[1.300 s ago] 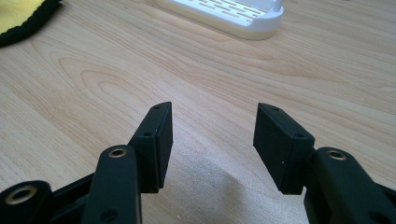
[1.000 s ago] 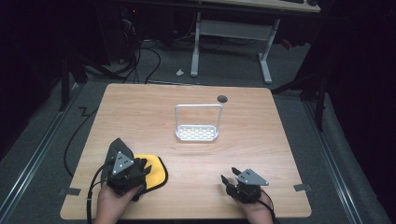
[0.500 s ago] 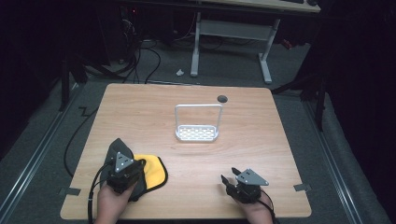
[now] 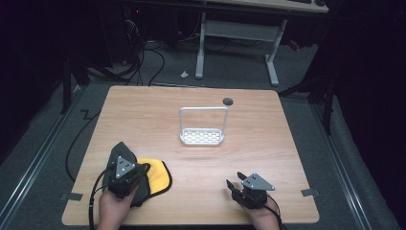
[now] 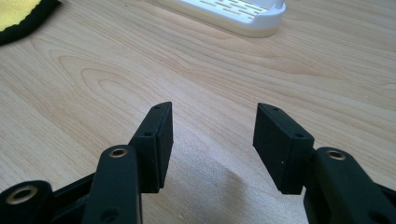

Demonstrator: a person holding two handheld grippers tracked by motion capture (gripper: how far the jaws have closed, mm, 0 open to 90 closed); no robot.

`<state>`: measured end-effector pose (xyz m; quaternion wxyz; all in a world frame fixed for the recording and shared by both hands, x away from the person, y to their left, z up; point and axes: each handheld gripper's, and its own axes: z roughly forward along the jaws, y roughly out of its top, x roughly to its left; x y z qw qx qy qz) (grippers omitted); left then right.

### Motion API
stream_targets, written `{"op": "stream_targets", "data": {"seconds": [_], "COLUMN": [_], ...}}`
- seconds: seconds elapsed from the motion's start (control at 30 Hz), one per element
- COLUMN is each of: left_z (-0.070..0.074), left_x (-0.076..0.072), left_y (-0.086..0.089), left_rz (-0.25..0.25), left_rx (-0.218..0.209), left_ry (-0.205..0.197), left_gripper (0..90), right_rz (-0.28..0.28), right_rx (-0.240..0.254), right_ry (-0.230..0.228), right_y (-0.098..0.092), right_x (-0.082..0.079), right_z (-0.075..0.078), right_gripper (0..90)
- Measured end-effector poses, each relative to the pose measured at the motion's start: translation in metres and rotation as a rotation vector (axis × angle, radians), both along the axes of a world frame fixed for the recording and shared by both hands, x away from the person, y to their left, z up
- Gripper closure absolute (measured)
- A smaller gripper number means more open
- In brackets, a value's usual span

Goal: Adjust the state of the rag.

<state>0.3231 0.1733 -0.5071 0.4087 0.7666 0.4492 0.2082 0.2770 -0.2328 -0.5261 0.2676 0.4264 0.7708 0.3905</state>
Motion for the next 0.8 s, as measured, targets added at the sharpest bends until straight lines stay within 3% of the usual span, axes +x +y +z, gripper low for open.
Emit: {"op": "stream_targets", "data": {"seconds": [0.13, 0.43, 0.6, 0.7, 0.8], "left_z": [0.002, 0.002, 0.002, 0.005, 0.008], "left_x": [-0.003, -0.017, -0.023, -0.025, -0.028], "left_y": [-0.007, -0.046, -0.058, -0.058, -0.058], "left_rz": [-0.04, -0.182, -0.221, -0.235, -0.241], "left_rx": [-0.029, -0.022, -0.022, -0.056, -0.076], "left_ry": [0.002, -0.01, -0.011, -0.004, -0.005], "left_gripper": [86.8, 86.9, 86.9, 86.9, 86.9], "right_rz": [0.002, 0.026, 0.067, 0.102, 0.148], "right_rx": [0.001, -0.005, 0.004, 0.022, 0.004], "right_ry": [0.001, -0.007, -0.004, 0.001, 0.007], "right_y": [0.002, 0.011, 0.028, 0.043, 0.061], "right_x": [0.0, -0.002, -0.005, -0.005, -0.001], "right_z": [0.0, 0.002, 0.005, 0.008, 0.011], "right_gripper": [48.1, 48.0, 46.4, 45.8, 45.5]}}
